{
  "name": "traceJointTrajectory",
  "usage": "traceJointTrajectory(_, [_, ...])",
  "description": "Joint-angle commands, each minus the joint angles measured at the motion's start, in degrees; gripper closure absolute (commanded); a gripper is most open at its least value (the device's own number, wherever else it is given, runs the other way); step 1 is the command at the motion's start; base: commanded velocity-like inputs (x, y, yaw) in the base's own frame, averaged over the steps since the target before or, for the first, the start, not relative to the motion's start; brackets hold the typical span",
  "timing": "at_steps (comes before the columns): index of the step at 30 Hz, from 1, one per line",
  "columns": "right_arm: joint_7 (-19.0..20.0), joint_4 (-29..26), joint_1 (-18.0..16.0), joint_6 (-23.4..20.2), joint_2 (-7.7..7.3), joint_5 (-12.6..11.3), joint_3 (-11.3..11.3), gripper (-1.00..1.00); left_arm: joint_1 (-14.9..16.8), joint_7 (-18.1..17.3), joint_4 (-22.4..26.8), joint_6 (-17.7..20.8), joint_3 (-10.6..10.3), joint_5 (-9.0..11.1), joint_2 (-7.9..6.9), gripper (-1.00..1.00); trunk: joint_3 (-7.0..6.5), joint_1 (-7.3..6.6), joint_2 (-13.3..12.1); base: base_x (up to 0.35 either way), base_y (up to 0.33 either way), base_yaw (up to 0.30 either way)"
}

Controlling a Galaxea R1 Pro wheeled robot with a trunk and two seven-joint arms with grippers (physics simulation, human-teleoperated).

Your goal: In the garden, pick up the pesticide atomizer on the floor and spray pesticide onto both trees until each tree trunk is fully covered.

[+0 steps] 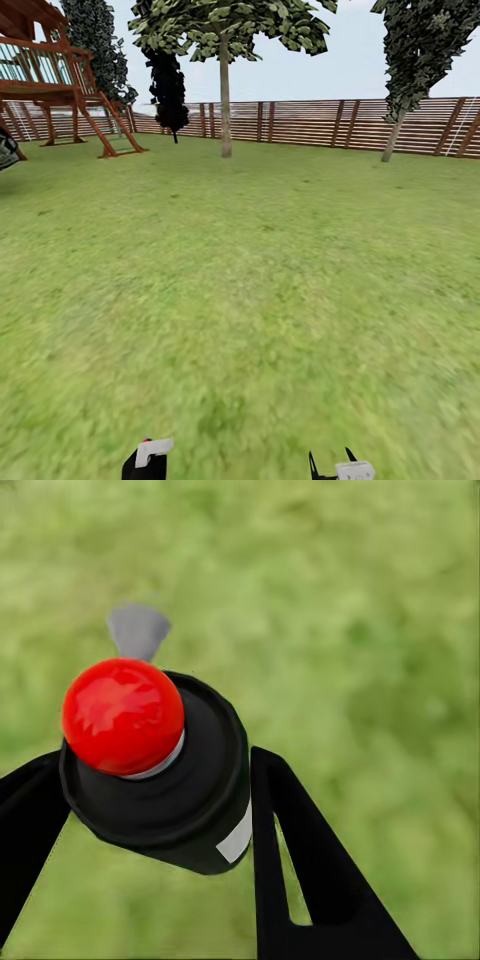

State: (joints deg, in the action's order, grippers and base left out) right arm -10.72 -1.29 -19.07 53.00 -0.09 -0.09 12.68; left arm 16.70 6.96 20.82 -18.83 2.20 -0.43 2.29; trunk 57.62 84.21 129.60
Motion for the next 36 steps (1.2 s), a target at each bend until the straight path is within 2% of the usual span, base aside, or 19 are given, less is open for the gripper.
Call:
traceJointTrajectory(1, [0.00, 0.00, 0.00, 0.00, 0.00, 0.00, 0.03, -1.00, 0.00, -0.02, 0.01, 0.01, 0.00, -0.01, 0.00, 1.00, 0.00, 0.00, 0.00, 0.341, 0.000, 0.000])
traceJointTrajectory(36, [0.00, -0.01, 0.00, 0.00, 0.00, 0.00, 0.02, -1.00, 0.00, -0.02, 0.01, 0.02, 0.00, -0.01, 0.00, 1.00, 0.00, 0.00, 0.00, 0.341, 0.000, 0.000])
